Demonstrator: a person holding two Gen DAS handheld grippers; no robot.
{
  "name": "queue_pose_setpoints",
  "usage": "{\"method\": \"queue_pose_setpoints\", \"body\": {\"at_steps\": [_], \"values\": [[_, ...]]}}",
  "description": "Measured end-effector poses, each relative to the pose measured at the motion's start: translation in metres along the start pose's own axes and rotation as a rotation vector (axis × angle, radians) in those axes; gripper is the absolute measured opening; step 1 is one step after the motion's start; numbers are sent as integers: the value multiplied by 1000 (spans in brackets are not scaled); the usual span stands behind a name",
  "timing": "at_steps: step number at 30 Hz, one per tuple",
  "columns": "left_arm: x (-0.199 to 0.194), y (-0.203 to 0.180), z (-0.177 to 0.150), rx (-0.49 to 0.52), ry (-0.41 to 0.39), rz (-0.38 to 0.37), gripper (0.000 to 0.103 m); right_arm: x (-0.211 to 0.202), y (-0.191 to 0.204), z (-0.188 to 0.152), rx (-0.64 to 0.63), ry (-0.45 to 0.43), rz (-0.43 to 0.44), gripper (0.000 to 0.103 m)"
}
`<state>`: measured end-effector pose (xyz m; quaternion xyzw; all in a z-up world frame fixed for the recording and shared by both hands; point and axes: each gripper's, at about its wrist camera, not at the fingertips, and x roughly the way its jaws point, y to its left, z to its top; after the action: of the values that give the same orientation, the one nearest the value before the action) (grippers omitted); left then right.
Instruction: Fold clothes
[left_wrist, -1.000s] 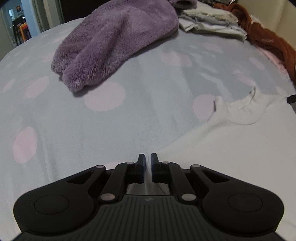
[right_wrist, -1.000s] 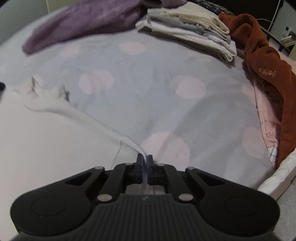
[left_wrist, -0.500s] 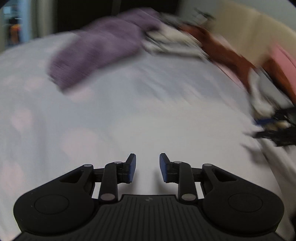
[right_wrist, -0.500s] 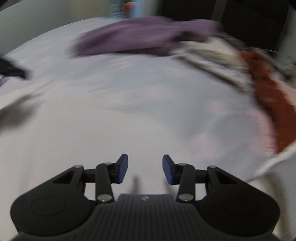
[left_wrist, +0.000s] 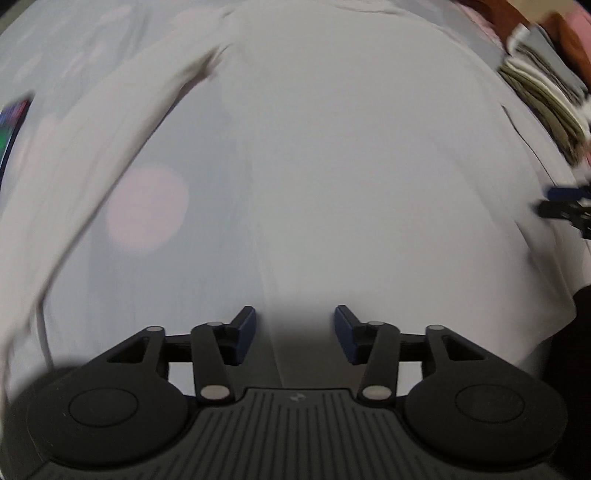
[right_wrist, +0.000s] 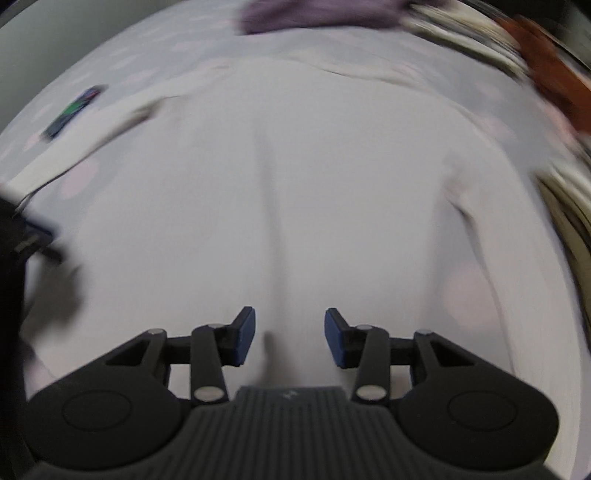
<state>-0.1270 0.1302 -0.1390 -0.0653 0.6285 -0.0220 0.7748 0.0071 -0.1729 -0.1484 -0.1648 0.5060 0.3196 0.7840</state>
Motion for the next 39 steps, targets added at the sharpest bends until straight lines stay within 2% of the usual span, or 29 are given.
{"method": "queue_pose_setpoints", "body": {"at_steps": [1, 4, 8, 10, 11, 12, 14, 15, 18, 22, 25, 27, 28, 30, 32, 33, 34, 35, 36, 37, 38, 39], "values": [[0, 2, -7, -23, 8, -2, 47, -5, -11, -6, 54, 16, -16, 51], [8, -4, -16, -7, 87, 15, 46, -18, -41, -33, 217, 103, -14, 52], [21, -2, -19, -88, 232, -74, 45, -12, -55, -58, 307, 264, -8, 52], [27, 0, -23, -107, 258, -71, 36, -7, -57, -67, 331, 297, -5, 52], [28, 1, -24, -107, 261, -63, 24, -5, -58, -70, 346, 311, 3, 51], [27, 2, -23, -104, 265, -77, 3, -2, -59, -74, 359, 325, 16, 47], [22, 1, -21, -66, 274, -88, 2, 4, -57, -80, 359, 339, 56, 12], [18, 0, -21, -28, 278, -81, 2, 5, -55, -83, 350, 341, 68, 4], [4, 11, -23, -18, 272, -70, 2, -9, -54, -85, 312, 316, 57, 4], [-1, 8, -25, 49, 297, -31, 2, -30, -57, -88, 307, 304, 81, 4], [7, -14, -24, 160, 357, 13, 2, -24, -48, -89, 257, 341, 72, 4], [15, -22, -22, 181, 373, 29, 2, -13, -39, -89, 228, 368, 55, 4], [20, -26, -21, 190, 381, 37, 3, -6, -36, -89, 215, 380, 44, 4], [25, -21, -13, 139, 391, 30, 6, 7, -28, -88, 189, 403, 24, 4], [27, -17, -7, 102, 403, 10, 12, 12, -25, -88, 176, 406, 22, 11], [25, -15, -6, 102, 408, -16, 16, 8, -24, -87, 167, 390, 22, 18], [20, -15, -5, 115, 411, -38, 17, 4, -24, -86, 158, 374, 21, 33], [13, -14, -3, 130, 409, -44, 18, -1, -25, -84, 151, 356, 20, 39], [4, -13, 0, 139, 388, -30, 27, -8, -28, -83, 152, 334, 11, 41], [-6, -13, 4, 146, 365, -14, 33, -16, -32, -81, 159, 312, -4, 41], [-16, -12, 8, 154, 343, 2, 46, -23, -35, -79, 166, 284, -22, 41], [-25, -12, 11, 157, 309, 11, 54, -29, -37, -76, 170, 245, -43, 41]]}}
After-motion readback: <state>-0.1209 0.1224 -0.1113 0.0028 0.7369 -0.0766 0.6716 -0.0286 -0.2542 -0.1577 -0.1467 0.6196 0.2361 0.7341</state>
